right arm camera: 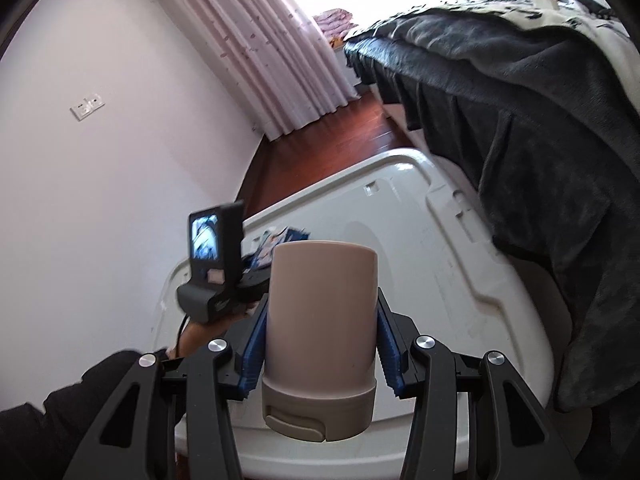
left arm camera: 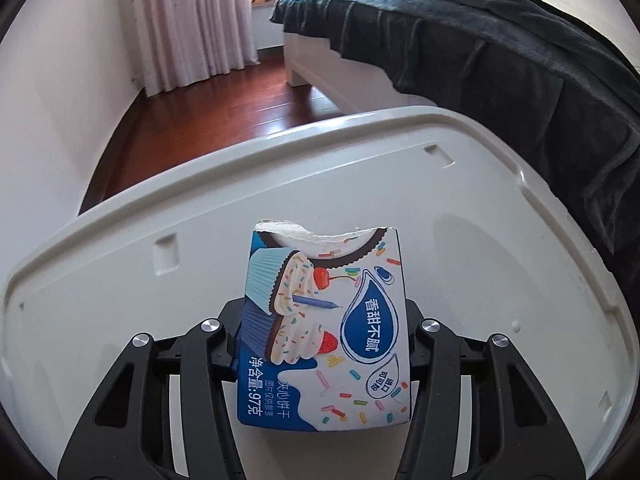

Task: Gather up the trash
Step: 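Carry the snack box and thermos over the bin and open both tools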

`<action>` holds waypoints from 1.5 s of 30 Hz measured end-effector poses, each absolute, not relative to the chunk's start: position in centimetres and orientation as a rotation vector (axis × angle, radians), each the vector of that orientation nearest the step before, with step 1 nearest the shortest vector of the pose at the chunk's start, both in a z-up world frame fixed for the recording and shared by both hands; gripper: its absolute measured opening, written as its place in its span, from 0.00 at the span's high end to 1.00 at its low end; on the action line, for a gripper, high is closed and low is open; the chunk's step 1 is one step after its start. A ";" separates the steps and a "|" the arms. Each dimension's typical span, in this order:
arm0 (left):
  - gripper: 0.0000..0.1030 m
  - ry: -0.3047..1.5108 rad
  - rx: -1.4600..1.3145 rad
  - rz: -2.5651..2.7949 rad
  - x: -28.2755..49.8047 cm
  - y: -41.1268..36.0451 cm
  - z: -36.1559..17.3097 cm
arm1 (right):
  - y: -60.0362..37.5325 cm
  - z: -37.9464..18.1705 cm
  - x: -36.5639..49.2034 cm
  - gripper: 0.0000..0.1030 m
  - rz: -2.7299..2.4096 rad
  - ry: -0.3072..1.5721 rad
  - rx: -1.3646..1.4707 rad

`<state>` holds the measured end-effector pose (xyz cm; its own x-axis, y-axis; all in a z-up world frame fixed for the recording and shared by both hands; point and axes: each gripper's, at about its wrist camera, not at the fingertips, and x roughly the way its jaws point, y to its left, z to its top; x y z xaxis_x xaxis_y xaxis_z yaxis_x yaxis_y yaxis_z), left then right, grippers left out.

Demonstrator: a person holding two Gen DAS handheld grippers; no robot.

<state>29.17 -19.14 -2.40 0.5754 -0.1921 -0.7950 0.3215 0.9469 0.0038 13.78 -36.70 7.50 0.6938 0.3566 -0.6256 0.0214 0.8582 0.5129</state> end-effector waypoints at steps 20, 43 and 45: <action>0.50 0.795 0.170 -0.125 -2.5 2.9 21.3 | -23.3 7.9 12.6 0.54 0.458 0.875 0.389; 0.50 1.099 -0.140 0.021 -8.8 -2.9 -4.5 | -19.0 -1.1 -5.8 0.54 0.288 1.011 0.076; 0.50 1.109 -0.148 0.026 -8.5 -2.7 -4.9 | -18.6 -1.5 -5.7 0.55 0.304 1.021 0.074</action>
<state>-8.51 -2.67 -4.87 0.4460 -0.0526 -0.8935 -0.0952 0.9898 -0.1058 -5.68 -18.56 -1.55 0.4844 0.2840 -0.8275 -0.2152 0.9555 0.2019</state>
